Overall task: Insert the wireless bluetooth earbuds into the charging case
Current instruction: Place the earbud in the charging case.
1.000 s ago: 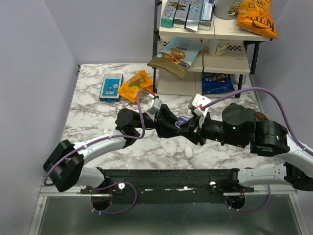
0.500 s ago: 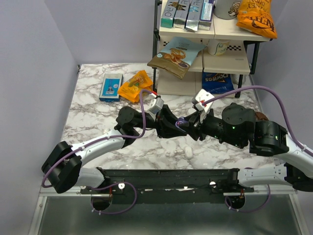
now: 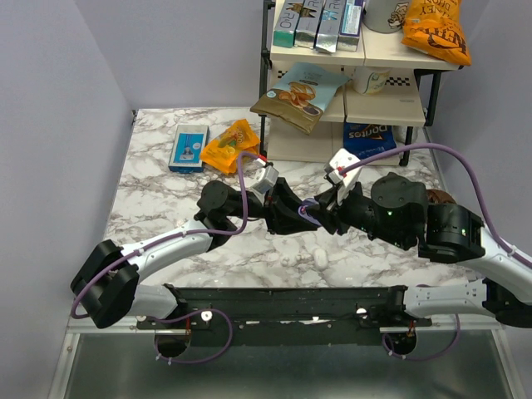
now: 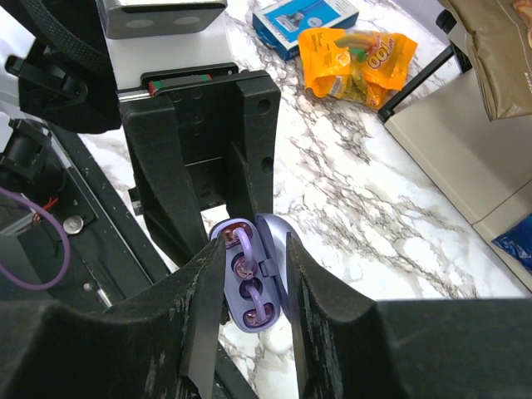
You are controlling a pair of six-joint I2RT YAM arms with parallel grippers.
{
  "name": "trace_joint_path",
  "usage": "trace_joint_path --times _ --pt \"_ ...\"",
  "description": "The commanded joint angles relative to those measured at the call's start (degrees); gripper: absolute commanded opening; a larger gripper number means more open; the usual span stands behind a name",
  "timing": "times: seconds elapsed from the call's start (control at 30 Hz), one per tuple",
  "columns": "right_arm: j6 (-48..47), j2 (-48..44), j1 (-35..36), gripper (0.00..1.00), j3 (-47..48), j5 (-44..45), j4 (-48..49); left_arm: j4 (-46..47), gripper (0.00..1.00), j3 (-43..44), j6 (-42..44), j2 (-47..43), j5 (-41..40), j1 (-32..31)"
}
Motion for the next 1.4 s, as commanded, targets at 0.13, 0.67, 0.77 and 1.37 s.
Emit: trace_joint_path --times 0.13,0.67,0.77,1.37 --pt "0.6 0.9 -0.8 0.39 -1.1 -1.0 0.1 1.0 0.00 1.7 1.2 -1.1 0.9 0.1" --pt "1.0 1.0 -1.4 0.29 -1.8 -1.3 -1.2 1.1 0.00 1.7 1.9 -1.2 0.3 0.1" --pt "1.2 0.9 -1.4 0.28 -2.0 -1.6 -1.2 1.1 0.00 1.8 1.9 -1.1 0.1 0.1" --pt "1.8 0.1 -1.5 0.19 -2.4 -5.6 -1.5 -0.1 0.00 2.1 3.8 -1.3 -2.9 0.1"
